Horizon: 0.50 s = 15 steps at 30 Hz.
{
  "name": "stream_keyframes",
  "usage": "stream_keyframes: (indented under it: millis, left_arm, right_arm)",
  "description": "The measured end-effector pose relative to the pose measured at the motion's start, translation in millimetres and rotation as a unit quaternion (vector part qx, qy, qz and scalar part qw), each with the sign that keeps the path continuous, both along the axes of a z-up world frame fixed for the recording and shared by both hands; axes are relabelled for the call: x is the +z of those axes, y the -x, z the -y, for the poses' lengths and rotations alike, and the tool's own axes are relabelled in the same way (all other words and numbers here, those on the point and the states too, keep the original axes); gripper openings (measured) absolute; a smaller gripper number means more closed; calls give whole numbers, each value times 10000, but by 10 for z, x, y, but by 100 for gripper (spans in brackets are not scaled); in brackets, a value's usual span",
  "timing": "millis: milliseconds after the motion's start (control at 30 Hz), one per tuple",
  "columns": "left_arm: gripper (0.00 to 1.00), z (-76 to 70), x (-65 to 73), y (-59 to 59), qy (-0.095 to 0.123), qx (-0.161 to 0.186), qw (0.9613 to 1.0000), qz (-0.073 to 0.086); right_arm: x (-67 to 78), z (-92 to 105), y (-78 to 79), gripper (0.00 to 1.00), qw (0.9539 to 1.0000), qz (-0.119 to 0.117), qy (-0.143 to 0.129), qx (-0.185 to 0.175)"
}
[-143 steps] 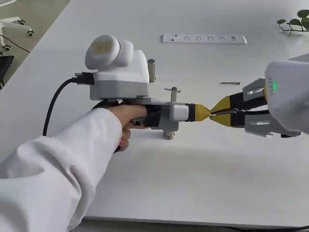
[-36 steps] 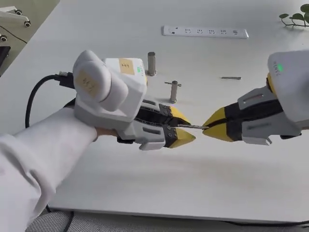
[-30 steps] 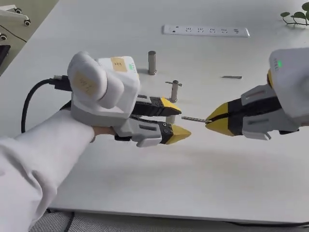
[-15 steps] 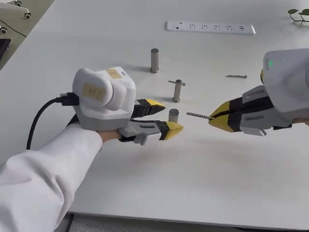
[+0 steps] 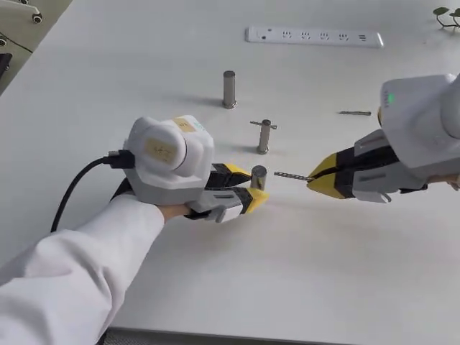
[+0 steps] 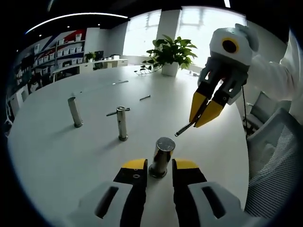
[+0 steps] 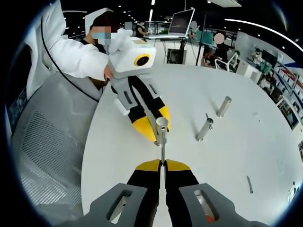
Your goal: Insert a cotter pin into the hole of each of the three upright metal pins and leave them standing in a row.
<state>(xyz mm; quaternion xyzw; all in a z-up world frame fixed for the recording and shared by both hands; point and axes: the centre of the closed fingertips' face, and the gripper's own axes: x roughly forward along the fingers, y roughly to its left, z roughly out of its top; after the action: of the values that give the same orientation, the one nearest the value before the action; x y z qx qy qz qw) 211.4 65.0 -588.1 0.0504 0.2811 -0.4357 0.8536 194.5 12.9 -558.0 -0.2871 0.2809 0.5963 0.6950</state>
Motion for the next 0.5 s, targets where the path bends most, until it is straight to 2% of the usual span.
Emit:
stream_keyframes:
  millis: [133,167,300,333,433,500]
  left_arm:
    - [12,9,-3,15,45,24,10000,11]
    - [12,5,-4,17,31,32,10000,54]
    - [12,-3,-7,14,75,74,9999,64]
    - [12,-3,-7,17,49,40,9999,139]
    - [12,-9,-6,12,93,120,9998,114]
    - [12,-10,-8,19,79,91,9998,181]
  right_arm:
    - [-17,-27,-2,0,10000,-26,-12,42]
    - [-23,-32,-4,0,10000,-32,-13,52]
    - [-39,-47,-19,0,9999,-46,-5,101]
    - [-35,-58,-17,0,9999,-49,2,135]
    - [-20,-74,-16,0,9998,-45,-3,190]
    - [-6,-87,-20,0,9998,-37,-12,215]
